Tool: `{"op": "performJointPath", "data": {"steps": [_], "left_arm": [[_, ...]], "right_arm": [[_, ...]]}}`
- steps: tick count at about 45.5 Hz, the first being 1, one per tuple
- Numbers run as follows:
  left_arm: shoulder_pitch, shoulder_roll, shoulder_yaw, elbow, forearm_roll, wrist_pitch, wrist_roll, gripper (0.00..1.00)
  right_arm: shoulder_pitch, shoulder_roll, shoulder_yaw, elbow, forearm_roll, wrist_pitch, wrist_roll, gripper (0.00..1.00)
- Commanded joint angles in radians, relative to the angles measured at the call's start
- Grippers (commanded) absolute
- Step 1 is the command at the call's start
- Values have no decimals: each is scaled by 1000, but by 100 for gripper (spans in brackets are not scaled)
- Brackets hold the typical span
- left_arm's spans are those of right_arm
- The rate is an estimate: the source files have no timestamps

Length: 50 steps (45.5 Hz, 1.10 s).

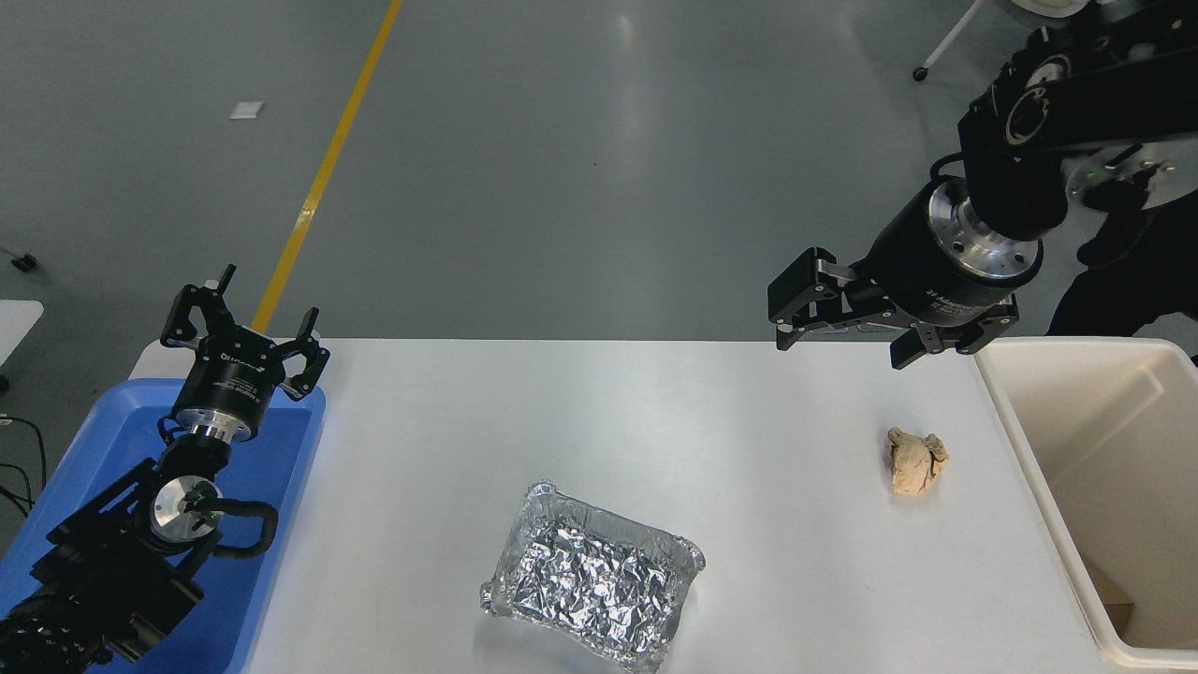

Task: Pick up foil plate and place in dustbin

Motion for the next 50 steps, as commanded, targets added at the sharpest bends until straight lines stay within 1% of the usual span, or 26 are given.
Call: {"op": "performJointPath", "data": {"steps": [1,25,50], "left_arm": [[0,0,0,0,0,0,0,99],[0,0,0,0,0,0,0,99],[0,0,0,0,0,0,0,99]], "right_arm": [[0,2,1,0,1,-2,2,100],[-27,0,21,-15,14,-6,0,100],[-53,25,19,-21,13,4,2,100]]}}
